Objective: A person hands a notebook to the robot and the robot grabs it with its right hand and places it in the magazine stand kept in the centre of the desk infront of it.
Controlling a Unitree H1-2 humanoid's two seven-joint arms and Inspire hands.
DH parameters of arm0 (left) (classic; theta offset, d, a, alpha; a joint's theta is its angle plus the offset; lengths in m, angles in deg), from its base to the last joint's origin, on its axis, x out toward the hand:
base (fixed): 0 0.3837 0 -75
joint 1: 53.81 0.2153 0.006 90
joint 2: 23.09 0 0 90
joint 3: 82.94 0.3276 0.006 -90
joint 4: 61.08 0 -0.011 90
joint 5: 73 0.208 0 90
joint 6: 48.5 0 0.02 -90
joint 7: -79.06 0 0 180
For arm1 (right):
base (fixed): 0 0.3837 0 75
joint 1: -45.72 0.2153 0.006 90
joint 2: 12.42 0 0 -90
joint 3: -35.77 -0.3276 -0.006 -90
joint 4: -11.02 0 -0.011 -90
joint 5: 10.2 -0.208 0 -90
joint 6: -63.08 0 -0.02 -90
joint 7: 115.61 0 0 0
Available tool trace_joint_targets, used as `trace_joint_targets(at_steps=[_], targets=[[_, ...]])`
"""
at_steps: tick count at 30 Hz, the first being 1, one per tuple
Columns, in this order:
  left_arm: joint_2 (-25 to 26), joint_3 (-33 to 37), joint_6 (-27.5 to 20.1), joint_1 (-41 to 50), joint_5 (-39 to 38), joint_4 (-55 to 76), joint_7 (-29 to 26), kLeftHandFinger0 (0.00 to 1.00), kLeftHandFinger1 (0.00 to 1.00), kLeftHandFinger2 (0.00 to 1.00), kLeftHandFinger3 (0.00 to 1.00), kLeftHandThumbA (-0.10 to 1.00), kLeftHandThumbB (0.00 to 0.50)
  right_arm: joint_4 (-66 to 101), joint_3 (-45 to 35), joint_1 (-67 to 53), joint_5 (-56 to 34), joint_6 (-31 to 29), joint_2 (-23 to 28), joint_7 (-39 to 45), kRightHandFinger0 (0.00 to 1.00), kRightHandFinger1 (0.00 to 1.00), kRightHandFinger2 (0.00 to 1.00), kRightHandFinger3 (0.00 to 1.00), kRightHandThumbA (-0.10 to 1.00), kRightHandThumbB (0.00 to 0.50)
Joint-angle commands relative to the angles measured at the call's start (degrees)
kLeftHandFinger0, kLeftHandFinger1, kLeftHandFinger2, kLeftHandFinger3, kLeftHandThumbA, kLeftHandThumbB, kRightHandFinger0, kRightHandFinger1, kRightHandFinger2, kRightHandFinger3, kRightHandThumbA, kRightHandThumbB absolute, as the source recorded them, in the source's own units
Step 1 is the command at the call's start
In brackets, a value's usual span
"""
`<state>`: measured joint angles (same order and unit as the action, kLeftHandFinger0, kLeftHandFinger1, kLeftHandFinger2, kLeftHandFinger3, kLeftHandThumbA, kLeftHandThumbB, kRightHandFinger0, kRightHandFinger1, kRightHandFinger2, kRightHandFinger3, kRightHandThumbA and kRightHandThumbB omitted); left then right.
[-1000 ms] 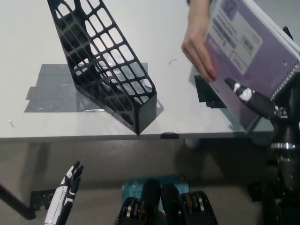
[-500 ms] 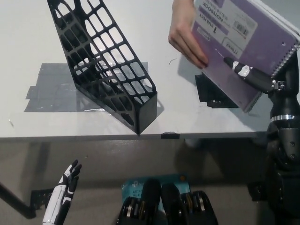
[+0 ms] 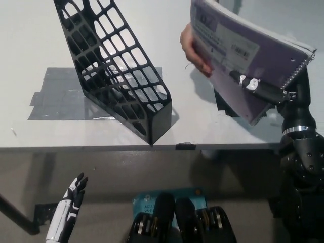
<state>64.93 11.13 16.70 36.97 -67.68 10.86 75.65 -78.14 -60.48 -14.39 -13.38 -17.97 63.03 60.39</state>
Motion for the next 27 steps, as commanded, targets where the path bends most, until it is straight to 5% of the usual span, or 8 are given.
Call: trace_joint_targets(at_steps=[1, 10, 22, 27], targets=[[0.8, -0.2, -2.1, -0.9, -0.3, 1.5, -0.9, 1.00, 1.00, 1.00, 1.00, 1.00, 0.500, 6.4, -3.0, 3.1, -14.0, 6.2, -2.4, 3.5, 0.00, 0.00, 0.00, 0.00, 1.00, 0.085], [0.6, -0.3, -2.1, -1.2, -0.8, 1.2, -0.6, 1.00, 1.00, 1.00, 1.00, 1.00, 0.500, 14.9, -7.8, 5.7, -25.9, 11.8, -5.1, 1.6, 0.00, 0.00, 0.00, 0.00, 1.00, 0.120], [0.4, -0.4, -2.1, -1.1, -1.4, 1.3, -0.3, 1.00, 1.00, 1.00, 1.00, 1.00, 0.500, 19.8, -11.1, 12.3, -23.7, 14.4, -8.6, -6.4, 0.00, 0.00, 0.00, 0.00, 1.00, 0.015], [0.5, -0.3, -2.1, -1.3, -1.0, 1.4, -0.7, 1.00, 1.00, 1.00, 1.00, 1.00, 0.500, 19.5, -11.3, 14.1, -23.2, 14.7, -9.5, -7.9, 0.00, 0.00, 0.00, 0.00, 1.00, 0.013]])
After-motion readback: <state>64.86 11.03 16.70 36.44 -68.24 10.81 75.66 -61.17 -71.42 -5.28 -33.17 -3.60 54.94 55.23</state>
